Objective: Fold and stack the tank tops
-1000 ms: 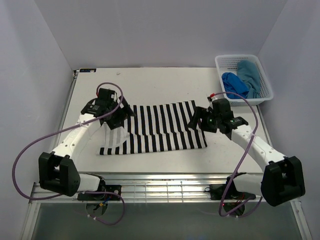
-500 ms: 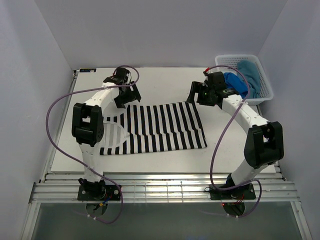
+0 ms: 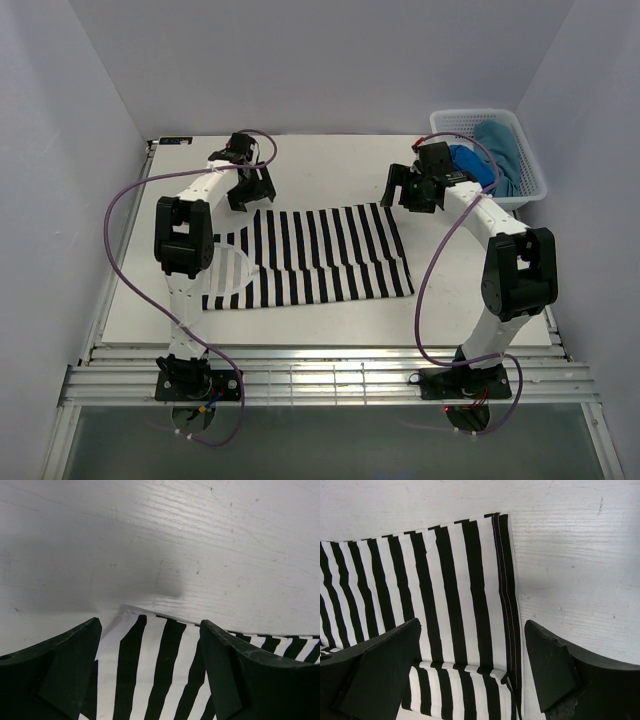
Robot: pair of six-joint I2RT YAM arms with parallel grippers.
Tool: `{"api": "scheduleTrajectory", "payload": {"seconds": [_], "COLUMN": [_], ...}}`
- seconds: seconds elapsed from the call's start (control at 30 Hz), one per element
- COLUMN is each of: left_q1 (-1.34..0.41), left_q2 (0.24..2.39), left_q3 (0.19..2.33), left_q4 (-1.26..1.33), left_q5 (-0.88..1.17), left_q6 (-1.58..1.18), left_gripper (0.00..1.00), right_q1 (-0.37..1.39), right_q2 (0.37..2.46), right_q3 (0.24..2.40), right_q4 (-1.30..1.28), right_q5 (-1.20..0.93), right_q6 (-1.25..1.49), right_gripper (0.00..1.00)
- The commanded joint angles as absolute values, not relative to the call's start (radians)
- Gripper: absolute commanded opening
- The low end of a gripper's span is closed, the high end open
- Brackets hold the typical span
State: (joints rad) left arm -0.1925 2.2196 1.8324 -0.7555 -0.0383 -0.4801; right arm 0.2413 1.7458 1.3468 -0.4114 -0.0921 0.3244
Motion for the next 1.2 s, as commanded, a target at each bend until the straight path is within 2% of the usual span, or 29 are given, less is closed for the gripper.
{"api": "scheduleTrajectory", "payload": {"seconds": [0.0, 0.1, 0.4, 0.47, 0.6, 0.7, 0.8, 0.93, 0.97, 1.17], "left_q1": [-0.192, -0.192, -0.189, -0.189, -0.189, -0.189, -0.189, -0.189, -0.189, -0.19], "left_q2": [2.232, 2.25, 2.272, 2.255, 2.229, 2.223, 2.223, 2.22, 2.218, 2.206], "left_q3": [1.865, 1.864, 1.844, 1.824, 1.772, 1.753, 1.756, 1.767, 1.77, 1.756], "left_q4": [-0.742, -0.741, -0.738, -0.736, -0.719, -0.716, -0.716, -0.713, -0.715, -0.678], "left_q5": [-0.031, -0.031, -0.02, -0.012, -0.02, -0.023, -0.046, -0.041, -0.04, -0.002], "left_q6": [-0.46, -0.463, -0.46, -0.462, -0.463, -0.46, -0.463, -0.451, -0.449, -0.42], "left_gripper": [0.89, 0.83, 0.49, 0.48, 0.37, 0.35, 0.27, 0.08, 0.0, 0.0], "right_q1": [0.227, 0.222, 0.216, 0.213, 0.213, 0.212, 0.212, 0.212, 0.213, 0.221], "right_q2": [1.752, 1.752, 1.75, 1.746, 1.743, 1.749, 1.772, 1.819, 1.844, 1.982], "right_q3": [1.385, 1.378, 1.368, 1.367, 1.365, 1.37, 1.39, 1.442, 1.453, 1.603], "right_q4": [-0.408, -0.41, -0.41, -0.41, -0.408, -0.407, -0.407, -0.405, -0.397, -0.413], "right_q5": [-0.092, -0.095, -0.103, -0.103, -0.106, -0.115, -0.12, -0.104, -0.103, -0.071], "right_q6": [0.307, 0.307, 0.308, 0.308, 0.31, 0.308, 0.301, 0.287, 0.285, 0.27], "right_gripper": [0.9, 0.9, 0.9, 0.9, 0.9, 0.9, 0.9, 0.91, 0.92, 0.93]}}
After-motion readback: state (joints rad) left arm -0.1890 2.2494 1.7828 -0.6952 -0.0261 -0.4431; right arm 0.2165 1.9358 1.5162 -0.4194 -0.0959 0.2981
